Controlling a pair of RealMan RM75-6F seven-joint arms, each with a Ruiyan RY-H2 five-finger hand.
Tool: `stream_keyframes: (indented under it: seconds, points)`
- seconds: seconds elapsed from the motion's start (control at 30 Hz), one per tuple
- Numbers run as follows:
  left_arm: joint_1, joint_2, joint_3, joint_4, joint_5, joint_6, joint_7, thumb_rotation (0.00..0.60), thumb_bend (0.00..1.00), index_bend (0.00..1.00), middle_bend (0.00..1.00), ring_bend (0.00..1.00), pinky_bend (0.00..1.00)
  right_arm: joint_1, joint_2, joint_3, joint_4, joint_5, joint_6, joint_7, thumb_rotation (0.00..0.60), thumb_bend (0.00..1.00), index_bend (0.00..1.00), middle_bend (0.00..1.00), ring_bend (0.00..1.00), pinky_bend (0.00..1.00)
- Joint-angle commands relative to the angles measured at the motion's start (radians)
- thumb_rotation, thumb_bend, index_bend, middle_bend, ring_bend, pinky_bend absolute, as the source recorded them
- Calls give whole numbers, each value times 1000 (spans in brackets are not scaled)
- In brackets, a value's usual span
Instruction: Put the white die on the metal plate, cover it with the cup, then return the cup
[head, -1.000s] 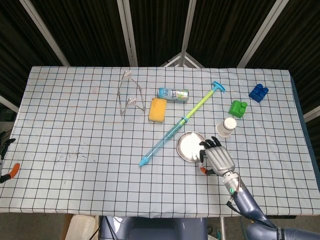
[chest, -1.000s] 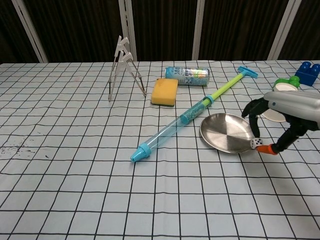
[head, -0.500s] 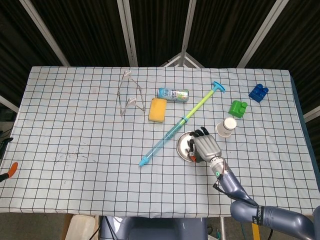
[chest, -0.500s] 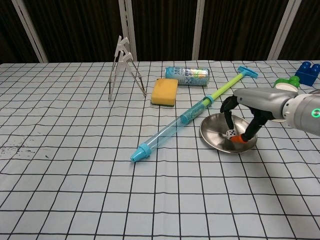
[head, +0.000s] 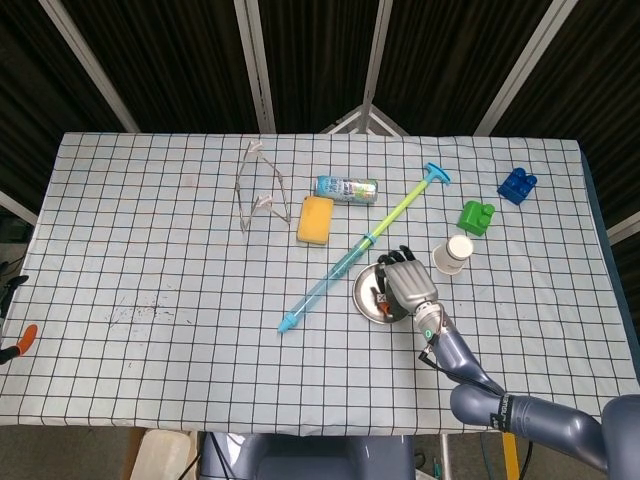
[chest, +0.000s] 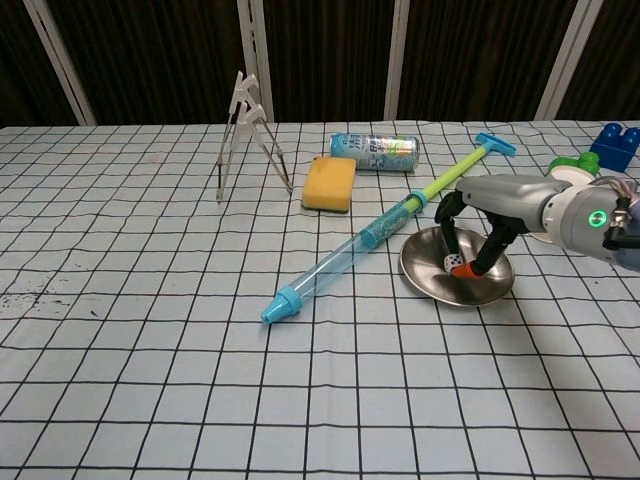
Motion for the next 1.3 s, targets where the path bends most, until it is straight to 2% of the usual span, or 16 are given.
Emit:
stream_keyframes:
  seconds: [0.03,0.2,0.3,0.33,0.43,0.57,0.77,0.93,1.07,1.3]
  points:
    - [0,0,0,1,-2,0,2,600,457,160,0,0,35,20,-22,-1,44,11,-17,10,600,352,625,227,142,0]
    - [-2,-2,-3,4,-8,-4,5,600,457,163,0,0,35,36,-34,-7,85,20,-28,14,600,353,589,227,139,0]
    - [-4,-4,-2,5,-8,-8,9,600,457,164,0,0,35,41,-30,-11,96,27,-31,7,600,316,464,221,111,0]
    - [-5,-6,-2,6,-8,-9,12,600,457,164,0,0,35,44,-26,-14,97,32,-33,0,600,274,392,210,95,0]
    - [-7,-8,-1,6,-7,-10,16,600,457,164,0,0,35,50,-14,-17,90,43,-26,-15,600,177,263,180,79,0]
    - [-6,-9,-2,5,-9,-7,17,600,456,164,0,0,35,51,9,-16,60,54,-11,-29,600,127,183,156,71,0]
    - [-5,-8,-1,3,-5,-5,15,600,457,164,0,0,35,50,59,-15,-21,67,26,-60,600,114,142,148,68,0]
    - [-3,-6,2,2,-1,-2,11,600,457,164,0,0,35,37,121,10,-92,38,105,-59,600,114,140,148,76,0]
    - [-2,-5,4,0,0,-3,13,600,457,164,0,0,35,29,153,31,-81,36,135,-36,600,114,153,167,120,0]
    - [-4,-8,1,-2,-6,-4,23,600,456,164,0,0,35,25,199,57,-8,73,112,23,600,114,228,212,144,0]
